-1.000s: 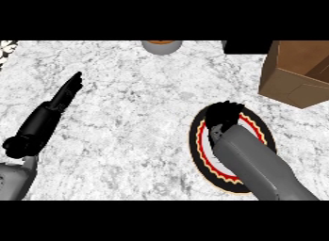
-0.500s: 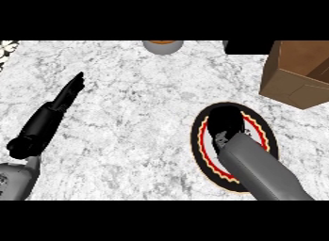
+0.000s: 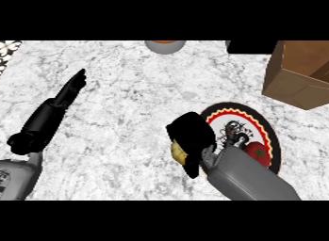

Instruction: Pick the squash from the plate and place it in the cardboard box

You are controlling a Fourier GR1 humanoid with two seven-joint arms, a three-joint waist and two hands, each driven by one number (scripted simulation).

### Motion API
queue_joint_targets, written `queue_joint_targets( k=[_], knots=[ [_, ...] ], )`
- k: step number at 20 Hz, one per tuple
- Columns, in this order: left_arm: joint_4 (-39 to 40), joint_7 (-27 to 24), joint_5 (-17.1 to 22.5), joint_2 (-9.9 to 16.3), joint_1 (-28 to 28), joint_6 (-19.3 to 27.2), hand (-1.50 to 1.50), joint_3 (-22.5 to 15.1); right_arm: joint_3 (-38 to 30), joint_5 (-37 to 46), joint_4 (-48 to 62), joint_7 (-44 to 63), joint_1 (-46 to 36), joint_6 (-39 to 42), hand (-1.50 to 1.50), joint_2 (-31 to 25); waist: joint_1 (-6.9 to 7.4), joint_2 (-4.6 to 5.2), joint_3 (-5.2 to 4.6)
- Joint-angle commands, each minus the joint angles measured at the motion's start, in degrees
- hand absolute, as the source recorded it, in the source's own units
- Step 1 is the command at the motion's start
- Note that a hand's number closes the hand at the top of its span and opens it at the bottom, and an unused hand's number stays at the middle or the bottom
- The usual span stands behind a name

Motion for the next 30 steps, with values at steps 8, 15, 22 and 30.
queue_joint_targets(
  k=[8, 15, 22, 30],
  knots=[
    [-1.6, 2.2, -1.2, -0.1, 1.6, 0.1, 0.0, 0.3, -8.3, -1.8, -19.0, -31.1, 4.4, -15.7, 1.5, -17.9, -1.43, -0.38, -0.27],
    [-0.7, 1.0, -0.8, 0.1, 0.4, -1.3, 0.0, 2.0, -25.2, -12.1, -24.7, -23.1, 7.7, -16.1, 1.5, -16.5, -1.56, -0.33, -0.3],
    [-0.4, 1.2, -0.6, 0.2, 0.2, -2.3, 0.0, 3.2, -40.5, -19.3, -16.7, -15.7, 1.1, -13.3, 1.5, -17.6, -0.56, -0.12, -0.32],
    [-2.2, 2.5, -3.4, -2.8, 0.7, -2.1, 0.0, 1.5, -46.3, -15.3, 7.0, -25.7, -8.7, -15.4, 1.5, -20.7, 0.18, 0.08, -0.31]
  ],
)
